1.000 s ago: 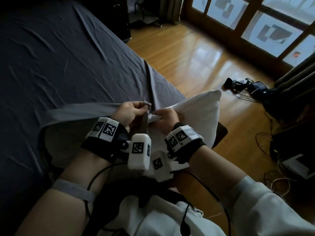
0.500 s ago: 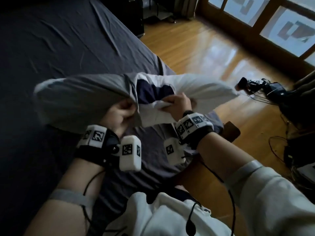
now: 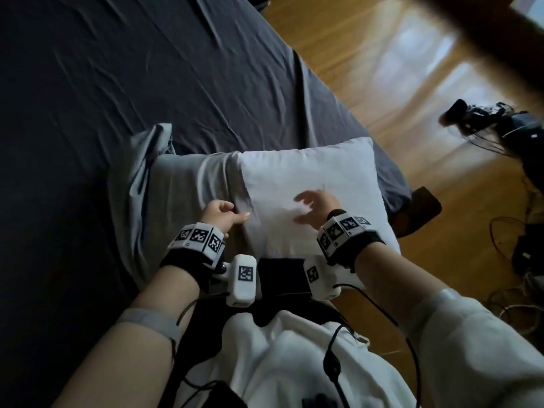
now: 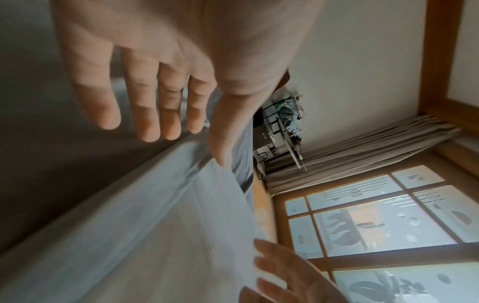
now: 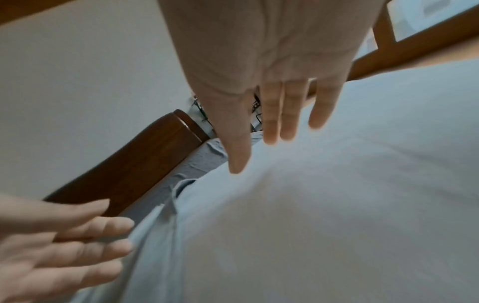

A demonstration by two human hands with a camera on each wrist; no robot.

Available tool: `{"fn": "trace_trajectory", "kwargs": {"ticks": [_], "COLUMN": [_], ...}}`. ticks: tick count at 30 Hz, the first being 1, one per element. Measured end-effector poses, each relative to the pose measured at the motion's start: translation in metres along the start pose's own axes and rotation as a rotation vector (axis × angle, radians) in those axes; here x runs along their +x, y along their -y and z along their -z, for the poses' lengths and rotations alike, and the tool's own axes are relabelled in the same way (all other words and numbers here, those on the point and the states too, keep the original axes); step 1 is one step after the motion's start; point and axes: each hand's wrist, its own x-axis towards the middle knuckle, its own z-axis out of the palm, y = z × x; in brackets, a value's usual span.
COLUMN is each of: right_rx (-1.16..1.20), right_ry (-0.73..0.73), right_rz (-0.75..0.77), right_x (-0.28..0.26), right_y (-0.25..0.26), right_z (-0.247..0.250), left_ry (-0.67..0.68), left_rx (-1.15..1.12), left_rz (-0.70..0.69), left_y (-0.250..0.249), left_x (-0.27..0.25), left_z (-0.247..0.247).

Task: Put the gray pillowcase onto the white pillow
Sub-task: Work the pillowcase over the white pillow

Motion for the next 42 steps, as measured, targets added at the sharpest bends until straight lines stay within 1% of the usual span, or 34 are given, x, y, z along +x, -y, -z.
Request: {"fn": "trace_trajectory", "kwargs": {"ticks": [1,2,5,6,9,11,13,14,15,16,17,18,19,20,23,25,27,30,31,32,34,37,39,41,42], "right_rx": [-0.064,-0.128,-0.215,-0.212,-0.185,-0.153,-0.134,-0.124,-0.109,-0.089,-0.086,-0.093,-0.088,-0.062,-0.008,0.003,0.088,0.014,-0.001,-0.011,-0.041,-0.138,-0.204,-0.280,-0.316], "right_ry": [-0.056,-0.043,0.126,0.153,0.171,0.186,0.201,0.215,0.231,0.252,0.261,0.263,0.266,0.271,0.296,0.276,0.194,-0.033,-0.088,-0.112,-0.107,-0.067,0.001,0.104,0.129], "right_rz": [0.056,0.079,0.078,0.084,0.107,0.123,0.144,0.153,0.163,0.163,0.157,0.130,0.102,0.081,0.082,0.095,0.104,0.143,0.170,0.183,0.179,0.120,0.074,0.026,0.007], "right_x": [-0.001,0.000,0.003,0.004,0.004,0.006,0.007,0.009,0.010,0.012,0.014,0.016,0.016,0.015,0.018,0.025,0.035,0.051,0.059,0.065,0.084,0.110,0.119,0.123,0.122], "right_y": [-0.002,-0.007,-0.027,-0.033,-0.040,-0.044,-0.045,-0.046,-0.046,-0.048,-0.050,-0.054,-0.059,-0.064,-0.076,-0.071,-0.060,-0.042,-0.037,-0.031,-0.022,-0.010,-0.004,-0.003,-0.003], "right_z": [0.001,-0.001,-0.012,-0.016,-0.021,-0.020,-0.018,-0.019,-0.020,-0.023,-0.026,-0.027,-0.026,-0.023,-0.006,0.002,0.011,0.026,0.032,0.037,0.043,0.051,0.056,0.056,0.055], "left_ry": [-0.021,-0.035,-0.048,-0.063,-0.080,-0.082,-0.106,-0.080,0.001,0.124,0.261,0.379,0.455,0.496,0.524,0.490,0.463,0.431,0.432,0.440,0.480,0.546,0.567,0.576,0.587], "left_rx": [0.040,0.088,0.169,0.184,0.252,0.369,0.455,0.426,0.341,0.251,0.190,0.144,0.120,0.117,0.166,0.202,0.194,0.183,0.196,0.210,0.230,0.247,0.253,0.263,0.287], "left_rz": [0.035,0.069,0.143,0.144,0.097,0.099,0.029,-0.032,-0.107,-0.172,-0.204,-0.209,-0.195,-0.181,-0.149,-0.131,-0.110,-0.099,-0.101,-0.107,-0.098,-0.033,-0.024,-0.036,-0.049], "left_y": [0.003,0.005,0.015,0.016,0.012,0.008,-0.001,-0.007,-0.014,-0.021,-0.029,-0.034,-0.036,-0.035,-0.023,-0.013,-0.009,-0.011,-0.012,-0.016,-0.020,-0.024,-0.027,-0.032,-0.037], "left_x": [0.005,0.009,0.024,0.028,0.036,0.039,0.037,0.032,0.026,0.017,0.007,-0.001,-0.005,-0.006,0.001,0.005,0.007,0.012,0.015,0.016,0.017,0.016,0.017,0.019,0.018], "left_z": [-0.002,-0.004,-0.015,-0.019,-0.025,-0.025,-0.028,-0.034,-0.044,-0.057,-0.069,-0.080,-0.087,-0.090,-0.087,-0.080,-0.074,-0.068,-0.065,-0.063,-0.058,-0.052,-0.050,-0.048,-0.047]}}
